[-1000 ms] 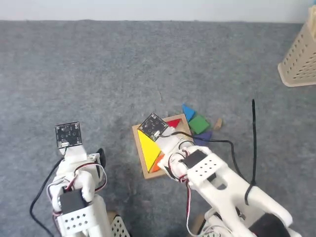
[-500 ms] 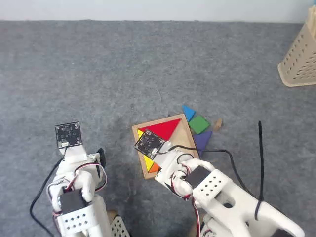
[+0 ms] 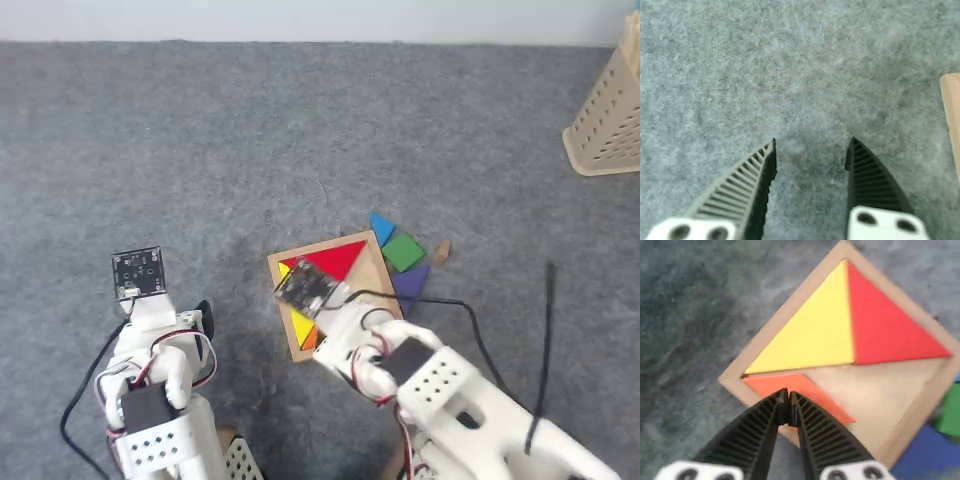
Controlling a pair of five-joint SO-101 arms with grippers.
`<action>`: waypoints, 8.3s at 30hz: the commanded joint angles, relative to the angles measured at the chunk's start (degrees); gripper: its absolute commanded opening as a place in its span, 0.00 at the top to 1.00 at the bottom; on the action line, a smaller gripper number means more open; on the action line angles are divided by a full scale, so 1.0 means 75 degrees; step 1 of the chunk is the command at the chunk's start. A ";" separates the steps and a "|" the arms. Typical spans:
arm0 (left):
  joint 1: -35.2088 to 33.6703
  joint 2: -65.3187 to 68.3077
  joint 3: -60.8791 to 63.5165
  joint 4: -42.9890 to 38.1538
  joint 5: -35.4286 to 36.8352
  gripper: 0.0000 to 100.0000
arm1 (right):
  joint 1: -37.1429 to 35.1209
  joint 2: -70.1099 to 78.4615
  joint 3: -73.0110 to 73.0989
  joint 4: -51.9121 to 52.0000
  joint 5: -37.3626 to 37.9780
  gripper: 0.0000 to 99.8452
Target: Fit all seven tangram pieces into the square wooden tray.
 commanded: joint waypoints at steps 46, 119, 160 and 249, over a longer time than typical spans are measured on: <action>0.0012 -0.0117 -0.0100 0.0035 -0.0035 0.78 | 0.0862 -0.0287 -0.0750 0.0568 0.0727 0.99; 0.0012 -0.0117 -0.0100 0.0035 -0.0035 0.78 | 0.3382 0.8258 -0.8662 0.1541 0.0340 0.89; 0.0012 -0.0117 -0.0100 0.0035 -0.0035 0.78 | 0.5820 0.6207 -0.5978 0.2081 0.0762 0.77; 0.0012 -0.0117 -0.0100 0.0035 -0.0035 0.78 | 0.0568 0.5445 -0.6142 0.2889 -0.6283 0.81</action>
